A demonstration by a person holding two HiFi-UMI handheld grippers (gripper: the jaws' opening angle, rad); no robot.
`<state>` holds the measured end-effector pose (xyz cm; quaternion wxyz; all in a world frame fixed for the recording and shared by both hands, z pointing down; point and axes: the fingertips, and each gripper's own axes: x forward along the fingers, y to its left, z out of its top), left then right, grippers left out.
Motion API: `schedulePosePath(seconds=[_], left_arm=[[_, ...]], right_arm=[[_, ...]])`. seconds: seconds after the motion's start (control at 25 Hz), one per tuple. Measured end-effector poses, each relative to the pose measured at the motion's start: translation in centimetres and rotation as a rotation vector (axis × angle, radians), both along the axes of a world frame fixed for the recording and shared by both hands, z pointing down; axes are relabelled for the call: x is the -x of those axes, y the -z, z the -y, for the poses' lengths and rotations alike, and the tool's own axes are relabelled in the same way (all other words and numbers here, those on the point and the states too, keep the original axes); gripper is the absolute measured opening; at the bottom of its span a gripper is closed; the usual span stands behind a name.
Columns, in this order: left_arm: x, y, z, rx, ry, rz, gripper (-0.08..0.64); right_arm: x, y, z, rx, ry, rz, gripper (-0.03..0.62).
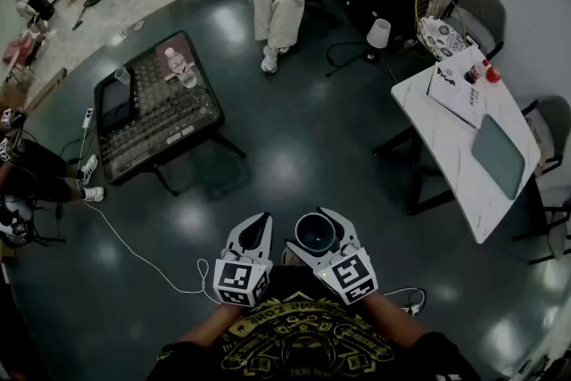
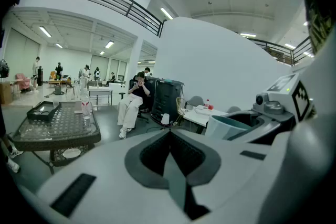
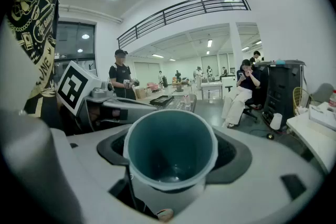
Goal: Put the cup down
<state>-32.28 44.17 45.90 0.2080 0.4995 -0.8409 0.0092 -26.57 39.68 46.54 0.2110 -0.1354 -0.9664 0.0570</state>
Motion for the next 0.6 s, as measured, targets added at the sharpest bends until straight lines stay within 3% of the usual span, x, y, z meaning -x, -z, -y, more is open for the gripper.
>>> schedulePosePath(seconds=[0.6], left_arm=[[-1.6, 0.3, 0.4, -0.012, -0.035, 0.009, 0.011]], right_arm=[[-1.4, 1.1, 1.7, -0.001, -0.074, 0.025, 0.391]])
